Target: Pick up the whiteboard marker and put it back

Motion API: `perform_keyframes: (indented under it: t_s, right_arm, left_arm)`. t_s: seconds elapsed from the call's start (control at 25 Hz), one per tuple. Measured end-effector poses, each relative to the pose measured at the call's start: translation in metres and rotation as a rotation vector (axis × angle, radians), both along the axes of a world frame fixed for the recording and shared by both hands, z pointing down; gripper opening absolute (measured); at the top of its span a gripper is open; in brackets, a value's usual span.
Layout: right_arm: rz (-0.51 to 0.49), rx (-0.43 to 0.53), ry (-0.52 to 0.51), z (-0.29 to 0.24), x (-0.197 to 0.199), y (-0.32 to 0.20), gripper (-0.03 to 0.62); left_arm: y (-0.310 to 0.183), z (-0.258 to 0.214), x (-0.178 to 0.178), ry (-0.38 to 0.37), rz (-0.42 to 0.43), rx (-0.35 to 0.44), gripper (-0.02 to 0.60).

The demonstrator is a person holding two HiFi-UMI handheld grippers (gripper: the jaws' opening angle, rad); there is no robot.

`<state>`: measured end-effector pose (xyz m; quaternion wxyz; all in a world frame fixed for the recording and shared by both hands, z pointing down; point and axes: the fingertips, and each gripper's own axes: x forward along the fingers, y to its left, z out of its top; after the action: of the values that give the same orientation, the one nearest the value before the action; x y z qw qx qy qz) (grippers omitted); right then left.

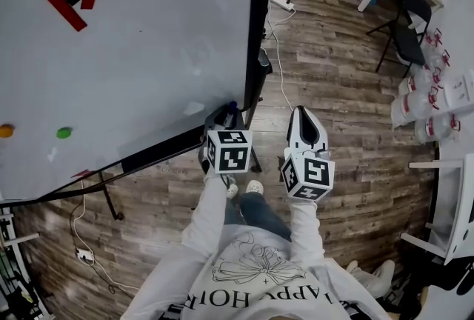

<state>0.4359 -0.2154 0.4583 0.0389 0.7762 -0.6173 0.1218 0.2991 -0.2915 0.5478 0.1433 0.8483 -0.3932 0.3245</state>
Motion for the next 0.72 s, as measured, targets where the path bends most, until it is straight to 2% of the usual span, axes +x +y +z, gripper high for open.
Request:
perform_keyframes:
  t_s: [0.28,0.72]
  right_arm:
    - [-0.048,0.013,-0.002,-0.004,-0.007,-0.004,0.008]
    - [-0.118,0.062,0.005,-0.023,-0.026,-0.007,0.008]
  left_arm:
    - [0.002,-0.010,-0.004,0.061,-0.019,0.013,0.063]
    - [0.011,-0.058,-0.023,0.120,-0.050,0.107,0.063]
